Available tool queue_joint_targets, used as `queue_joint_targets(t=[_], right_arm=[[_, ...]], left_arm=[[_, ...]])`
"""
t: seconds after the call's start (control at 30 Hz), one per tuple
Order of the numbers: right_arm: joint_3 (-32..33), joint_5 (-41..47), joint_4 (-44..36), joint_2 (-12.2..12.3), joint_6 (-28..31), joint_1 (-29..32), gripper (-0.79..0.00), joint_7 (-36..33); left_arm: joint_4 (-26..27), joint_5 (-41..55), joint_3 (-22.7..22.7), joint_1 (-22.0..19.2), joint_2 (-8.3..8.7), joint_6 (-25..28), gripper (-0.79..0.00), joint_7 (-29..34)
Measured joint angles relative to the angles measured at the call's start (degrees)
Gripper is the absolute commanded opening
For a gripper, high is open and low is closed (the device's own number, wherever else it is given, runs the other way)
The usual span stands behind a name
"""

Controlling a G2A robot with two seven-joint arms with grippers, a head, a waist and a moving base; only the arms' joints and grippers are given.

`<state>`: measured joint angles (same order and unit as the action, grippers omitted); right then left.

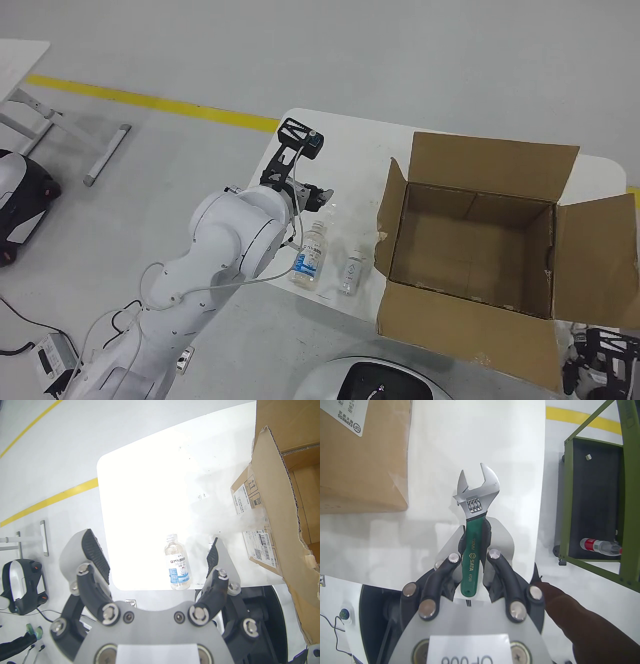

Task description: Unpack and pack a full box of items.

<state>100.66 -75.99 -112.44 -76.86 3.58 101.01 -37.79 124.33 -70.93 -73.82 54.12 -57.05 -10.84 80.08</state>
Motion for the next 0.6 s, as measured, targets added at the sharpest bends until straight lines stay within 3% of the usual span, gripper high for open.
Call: queue_joint_targets(t=[0.6], right_arm=[[-2.37,-1.74,-0.73,0.25,-3.16,-0.39,-0.785,-6.68]], left_arm=[[0.00,0.00,0.00,0.00,0.00,0.00,0.000,0.00]])
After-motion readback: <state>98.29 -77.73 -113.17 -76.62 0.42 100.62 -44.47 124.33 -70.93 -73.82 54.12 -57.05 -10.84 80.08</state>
